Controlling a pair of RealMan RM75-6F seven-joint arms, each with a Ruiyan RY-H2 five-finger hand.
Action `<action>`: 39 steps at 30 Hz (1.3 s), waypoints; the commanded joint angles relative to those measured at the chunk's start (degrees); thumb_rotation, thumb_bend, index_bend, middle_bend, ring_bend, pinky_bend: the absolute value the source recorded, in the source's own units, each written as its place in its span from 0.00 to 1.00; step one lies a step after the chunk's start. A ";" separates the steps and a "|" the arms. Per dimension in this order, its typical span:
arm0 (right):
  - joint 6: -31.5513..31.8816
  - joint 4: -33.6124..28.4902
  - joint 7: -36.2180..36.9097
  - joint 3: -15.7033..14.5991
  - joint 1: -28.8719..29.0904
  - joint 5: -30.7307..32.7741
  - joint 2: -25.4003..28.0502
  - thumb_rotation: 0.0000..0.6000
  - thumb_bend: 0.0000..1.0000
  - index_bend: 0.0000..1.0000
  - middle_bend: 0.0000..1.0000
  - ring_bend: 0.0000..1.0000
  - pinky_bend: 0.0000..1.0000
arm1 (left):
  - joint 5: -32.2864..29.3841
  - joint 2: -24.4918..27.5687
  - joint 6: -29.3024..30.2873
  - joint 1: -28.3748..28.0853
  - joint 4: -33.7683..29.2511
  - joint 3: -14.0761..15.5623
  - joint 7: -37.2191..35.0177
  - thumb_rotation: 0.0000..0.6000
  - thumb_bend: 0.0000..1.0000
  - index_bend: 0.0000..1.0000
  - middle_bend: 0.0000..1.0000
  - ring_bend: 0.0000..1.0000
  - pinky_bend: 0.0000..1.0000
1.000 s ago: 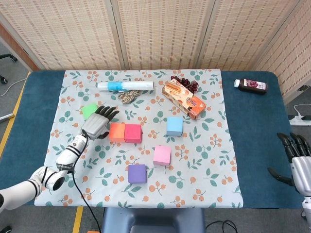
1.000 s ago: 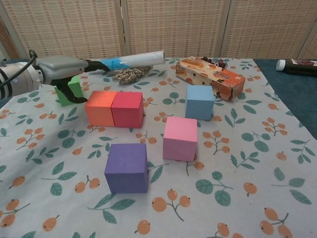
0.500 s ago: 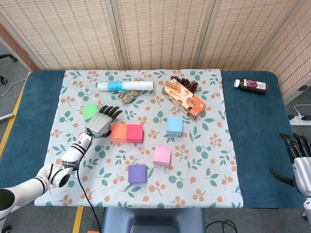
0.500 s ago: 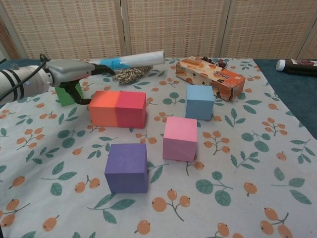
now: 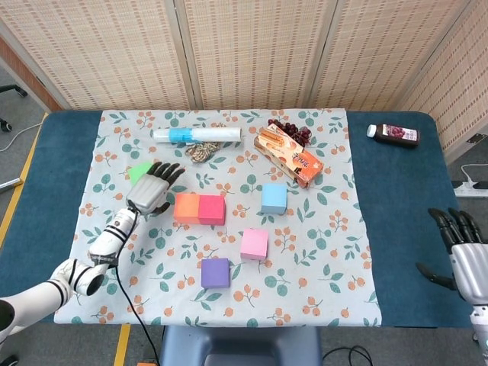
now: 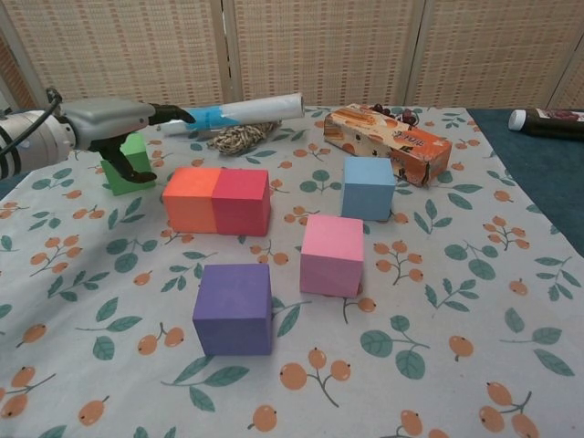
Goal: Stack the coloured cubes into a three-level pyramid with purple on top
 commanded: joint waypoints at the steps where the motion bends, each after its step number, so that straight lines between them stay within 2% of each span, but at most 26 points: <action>1: -4.78 -0.82 0.93 0.27 3.86 -2.10 0.98 1.00 0.06 0.00 0.09 0.00 0.06 | -0.38 4.70 4.94 4.07 -6.20 0.14 -0.67 1.00 0.35 0.02 0.00 0.00 0.07; 6: -16.92 -2.68 3.78 -0.17 12.36 -5.37 0.32 1.00 0.06 0.00 0.08 0.00 0.08 | 0.07 11.05 10.91 9.69 -15.52 1.91 0.08 1.00 0.35 0.03 0.00 0.00 0.07; 12: -28.21 -0.34 11.15 1.59 21.39 -3.03 -5.34 1.00 0.03 0.00 0.09 0.02 0.14 | 2.42 16.66 16.09 14.84 -23.46 4.80 0.65 1.00 0.35 0.05 0.00 0.00 0.08; 20: -34.02 3.99 12.42 3.72 28.10 1.13 -16.00 1.00 0.00 0.01 0.16 0.07 0.21 | 5.94 20.43 20.83 19.51 -28.06 7.44 -0.77 1.00 0.35 0.06 0.00 0.00 0.09; 29: -37.43 9.98 7.93 5.43 32.96 7.22 -26.87 1.00 0.00 0.07 0.19 0.10 0.25 | 8.80 21.23 22.43 21.46 -29.49 8.35 -3.12 1.00 0.35 0.06 0.00 0.00 0.09; 39: -37.96 14.06 2.02 5.31 34.63 12.77 -34.01 1.00 0.00 0.09 0.21 0.12 0.27 | 10.68 21.41 22.72 22.33 -28.73 8.51 -6.17 1.00 0.35 0.06 0.00 0.00 0.09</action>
